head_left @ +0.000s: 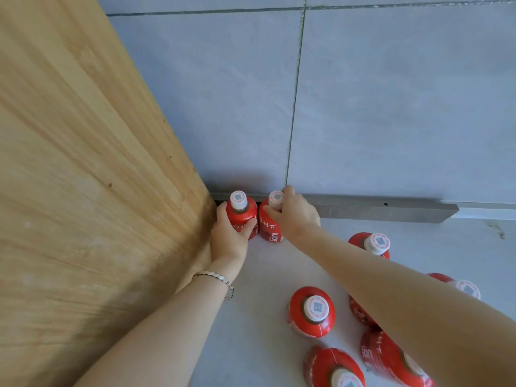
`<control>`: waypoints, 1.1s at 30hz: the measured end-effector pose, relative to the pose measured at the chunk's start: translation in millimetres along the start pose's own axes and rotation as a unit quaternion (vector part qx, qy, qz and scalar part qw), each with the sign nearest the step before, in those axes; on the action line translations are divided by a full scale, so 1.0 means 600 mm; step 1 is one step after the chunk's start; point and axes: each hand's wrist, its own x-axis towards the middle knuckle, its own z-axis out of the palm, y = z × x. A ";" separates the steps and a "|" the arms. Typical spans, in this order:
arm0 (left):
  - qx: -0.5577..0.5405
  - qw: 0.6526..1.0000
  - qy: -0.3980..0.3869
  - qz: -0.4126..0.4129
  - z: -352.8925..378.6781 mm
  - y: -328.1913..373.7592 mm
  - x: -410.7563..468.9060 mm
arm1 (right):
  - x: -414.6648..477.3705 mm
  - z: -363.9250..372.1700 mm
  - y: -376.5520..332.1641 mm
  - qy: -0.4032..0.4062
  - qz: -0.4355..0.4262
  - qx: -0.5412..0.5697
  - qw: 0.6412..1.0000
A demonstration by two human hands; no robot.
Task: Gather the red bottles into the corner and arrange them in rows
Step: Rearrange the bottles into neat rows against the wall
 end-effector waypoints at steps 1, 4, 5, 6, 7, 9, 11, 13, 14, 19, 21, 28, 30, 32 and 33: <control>-0.011 1.000 0.001 -0.004 0.000 0.001 0.002 | 0.001 0.005 -0.003 0.004 0.002 0.003 1.000; -0.018 1.000 0.003 -0.006 0.001 0.000 -0.001 | -0.009 0.016 0.007 -0.002 0.031 0.075 0.997; -0.020 1.000 0.005 -0.008 0.002 -0.002 -0.001 | -0.014 0.016 0.011 -0.010 0.037 0.108 0.993; -0.018 1.000 0.005 -0.011 0.003 -0.002 -0.001 | -0.020 0.014 0.015 -0.022 0.033 0.129 0.991; -0.015 1.000 0.005 -0.016 0.004 -0.002 -0.001 | -0.027 0.009 0.018 -0.036 0.020 0.138 0.990; 0.008 1.000 0.008 -0.015 0.008 0.006 -0.002 | -0.044 -0.009 0.028 -0.064 -0.014 0.130 0.989; 0.090 0.995 0.037 0.027 0.015 0.023 -0.010 | -0.066 -0.041 0.049 -0.083 -0.060 0.074 0.992; 0.193 0.971 0.080 0.119 0.022 0.045 -0.025 | -0.087 -0.086 0.081 -0.035 -0.097 -0.036 0.994; 0.230 0.952 0.089 0.181 0.027 0.056 -0.033 | -0.096 -0.111 0.100 0.001 -0.096 -0.095 0.991; 0.353 0.898 -0.068 0.253 0.046 0.111 -0.045 | -0.124 -0.164 0.188 -0.059 0.062 -0.156 0.984; 0.370 0.903 -0.091 0.198 0.048 0.117 -0.037 | -0.120 -0.146 0.201 -0.072 0.067 -0.087 0.991; 0.337 0.915 -0.102 0.195 0.039 0.103 -0.013 | -0.051 -0.088 0.137 -0.002 0.056 0.091 0.994; 0.337 0.916 -0.101 0.195 0.043 0.104 -0.013 | -0.032 -0.078 0.114 -0.007 0.041 0.117 0.992; 0.335 0.918 -0.091 0.192 0.047 0.104 -0.012 | -0.021 -0.072 0.100 -0.004 0.026 0.137 0.990; 0.335 0.918 -0.086 0.192 0.048 0.103 -0.013 | -0.019 -0.071 0.099 -0.009 0.012 0.145 0.989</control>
